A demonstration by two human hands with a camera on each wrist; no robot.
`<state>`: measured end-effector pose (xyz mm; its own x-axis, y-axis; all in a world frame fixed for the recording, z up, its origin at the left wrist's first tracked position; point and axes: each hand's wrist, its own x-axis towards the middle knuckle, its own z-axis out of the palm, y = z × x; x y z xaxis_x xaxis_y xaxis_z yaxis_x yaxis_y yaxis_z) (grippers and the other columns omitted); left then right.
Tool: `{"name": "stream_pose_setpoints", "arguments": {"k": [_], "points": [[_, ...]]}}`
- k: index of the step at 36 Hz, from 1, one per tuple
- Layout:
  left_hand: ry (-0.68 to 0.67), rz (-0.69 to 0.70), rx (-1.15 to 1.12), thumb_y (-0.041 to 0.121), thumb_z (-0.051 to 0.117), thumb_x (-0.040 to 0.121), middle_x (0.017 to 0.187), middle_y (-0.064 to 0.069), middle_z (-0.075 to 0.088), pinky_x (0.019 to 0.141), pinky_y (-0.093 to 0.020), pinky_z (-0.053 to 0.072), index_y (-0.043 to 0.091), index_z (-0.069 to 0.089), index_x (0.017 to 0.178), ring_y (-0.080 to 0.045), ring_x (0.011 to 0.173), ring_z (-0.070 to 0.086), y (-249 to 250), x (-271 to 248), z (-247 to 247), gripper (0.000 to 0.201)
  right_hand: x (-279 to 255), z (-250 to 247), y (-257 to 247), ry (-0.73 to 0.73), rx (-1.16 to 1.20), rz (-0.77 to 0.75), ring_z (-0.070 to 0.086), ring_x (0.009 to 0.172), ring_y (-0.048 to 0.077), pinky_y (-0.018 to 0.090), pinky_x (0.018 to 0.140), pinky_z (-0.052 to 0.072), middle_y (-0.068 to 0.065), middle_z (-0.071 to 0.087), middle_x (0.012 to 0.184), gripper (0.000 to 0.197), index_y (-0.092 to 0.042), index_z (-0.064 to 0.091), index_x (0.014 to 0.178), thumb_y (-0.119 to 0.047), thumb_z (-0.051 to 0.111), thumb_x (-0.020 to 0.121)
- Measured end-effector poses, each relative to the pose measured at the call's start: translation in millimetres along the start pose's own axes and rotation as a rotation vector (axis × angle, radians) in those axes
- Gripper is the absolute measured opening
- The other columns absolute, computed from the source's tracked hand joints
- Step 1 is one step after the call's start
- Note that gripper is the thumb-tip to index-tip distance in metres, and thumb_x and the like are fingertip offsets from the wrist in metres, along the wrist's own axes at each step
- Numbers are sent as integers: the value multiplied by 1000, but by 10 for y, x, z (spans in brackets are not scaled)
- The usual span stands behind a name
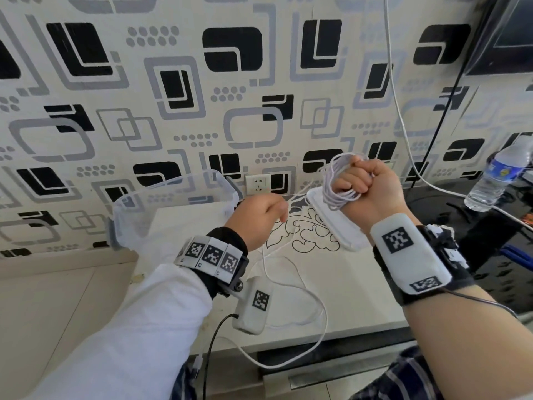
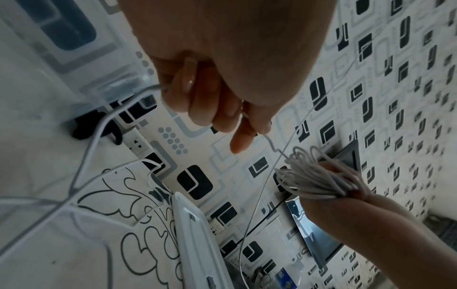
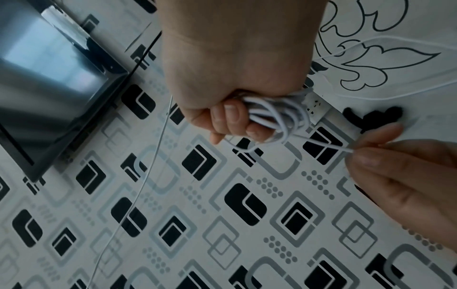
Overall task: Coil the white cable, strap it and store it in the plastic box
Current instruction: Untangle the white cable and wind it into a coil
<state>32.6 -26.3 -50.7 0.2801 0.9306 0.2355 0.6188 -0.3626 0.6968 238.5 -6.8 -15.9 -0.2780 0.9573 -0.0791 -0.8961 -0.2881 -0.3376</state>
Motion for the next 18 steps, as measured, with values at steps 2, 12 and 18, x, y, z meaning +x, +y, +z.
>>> {"name": "stream_pose_setpoints", "arguments": {"k": [2,12,18], "points": [[-10,-1,-26,22,46,98,78,-24,59,62,-30,39,14,62,73,-32,70,53,27,-8,11,31,22,-27,-20,26,32,-38,26,34,9,20,45,34,-8,28,40,17,-18,43,68,-3,50,70],[-68,93,-8,20,49,97,51,17,46,56,-24,30,10,63,79,-3,52,41,204,-73,91,25,89,22,71,75,-1,-187,41,46,13,24,74,41,-1,47,59,7,-8,55,85,-7,59,78],[-180,120,63,26,47,99,57,6,44,58,-32,35,15,64,86,-5,53,41,225,-107,105,24,124,-12,138,115,-56,-223,36,48,10,26,82,42,-4,39,57,21,-9,59,92,-23,44,99]]}}
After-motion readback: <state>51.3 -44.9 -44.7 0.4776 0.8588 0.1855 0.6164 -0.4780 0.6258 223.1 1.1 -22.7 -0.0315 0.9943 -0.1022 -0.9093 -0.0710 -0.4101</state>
